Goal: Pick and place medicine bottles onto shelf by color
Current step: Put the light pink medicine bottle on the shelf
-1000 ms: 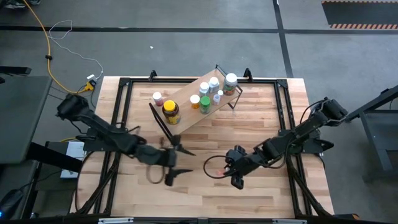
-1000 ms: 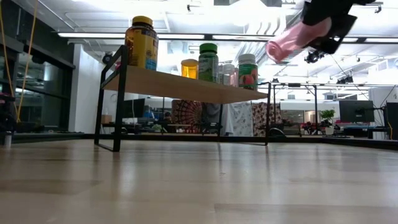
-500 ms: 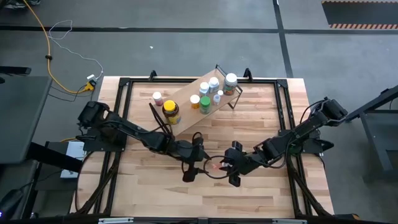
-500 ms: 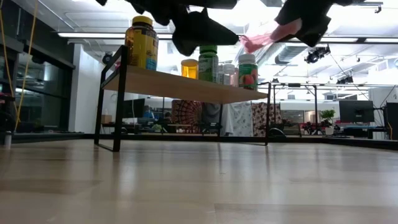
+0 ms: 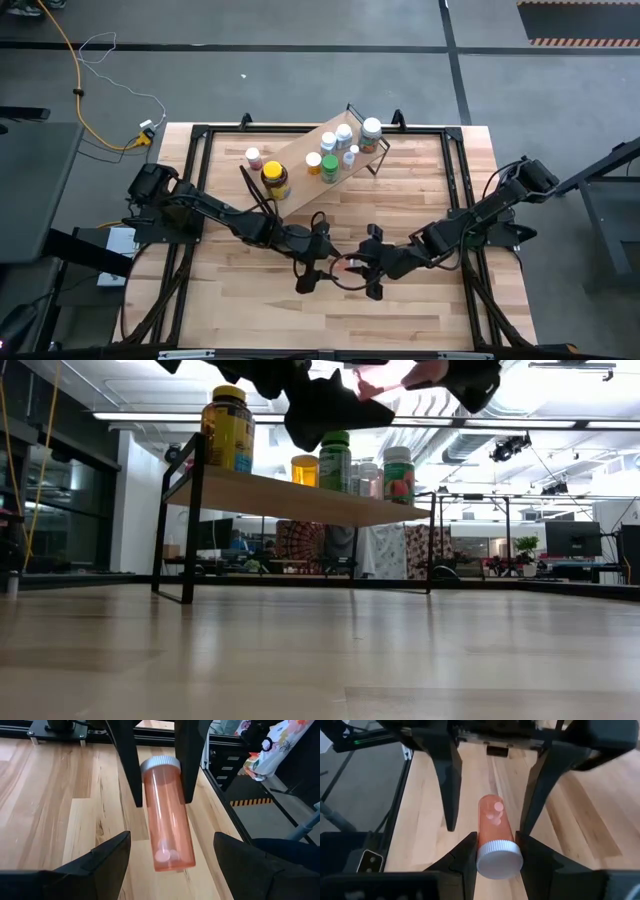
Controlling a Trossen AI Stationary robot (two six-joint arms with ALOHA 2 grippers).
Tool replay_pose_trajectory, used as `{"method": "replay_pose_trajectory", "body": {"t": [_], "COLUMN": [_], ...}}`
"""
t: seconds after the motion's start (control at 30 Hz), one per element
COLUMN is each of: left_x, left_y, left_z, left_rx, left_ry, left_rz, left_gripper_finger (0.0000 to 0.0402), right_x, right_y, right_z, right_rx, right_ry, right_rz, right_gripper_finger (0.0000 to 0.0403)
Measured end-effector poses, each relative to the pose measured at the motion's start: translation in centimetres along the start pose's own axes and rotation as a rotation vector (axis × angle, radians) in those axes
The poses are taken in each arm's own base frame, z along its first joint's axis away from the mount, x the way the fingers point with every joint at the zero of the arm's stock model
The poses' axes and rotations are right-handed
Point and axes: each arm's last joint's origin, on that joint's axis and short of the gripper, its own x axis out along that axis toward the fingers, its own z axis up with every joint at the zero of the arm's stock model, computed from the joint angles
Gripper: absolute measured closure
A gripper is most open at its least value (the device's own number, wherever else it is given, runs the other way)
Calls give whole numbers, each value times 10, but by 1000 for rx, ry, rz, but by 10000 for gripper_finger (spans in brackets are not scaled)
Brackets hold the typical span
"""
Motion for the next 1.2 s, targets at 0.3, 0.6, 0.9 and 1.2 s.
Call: {"method": "replay_pose_trajectory", "body": {"t": [0.3, 0.6, 0.9, 1.2], "left_x": [0, 0, 0, 0], "left_y": [0, 0, 3, 3], "left_z": [0, 0, 0, 0], "left_rx": [0, 0, 0, 0], "left_ry": [-4, -6, -17, -15], "left_rz": [5, 14, 94, 94], "left_gripper_finger": [126, 170, 230, 249], "right_x": [3, 4, 15, 16], "right_y": [-7, -10, -14, -14], "right_z": [4, 5, 6, 7], "right_rx": [0, 6, -21, -24], "right_ry": [-5, -3, -11, -16], "right_rz": [-16, -18, -11, -3], "right_gripper_finger": [292, 293, 292, 292]}}
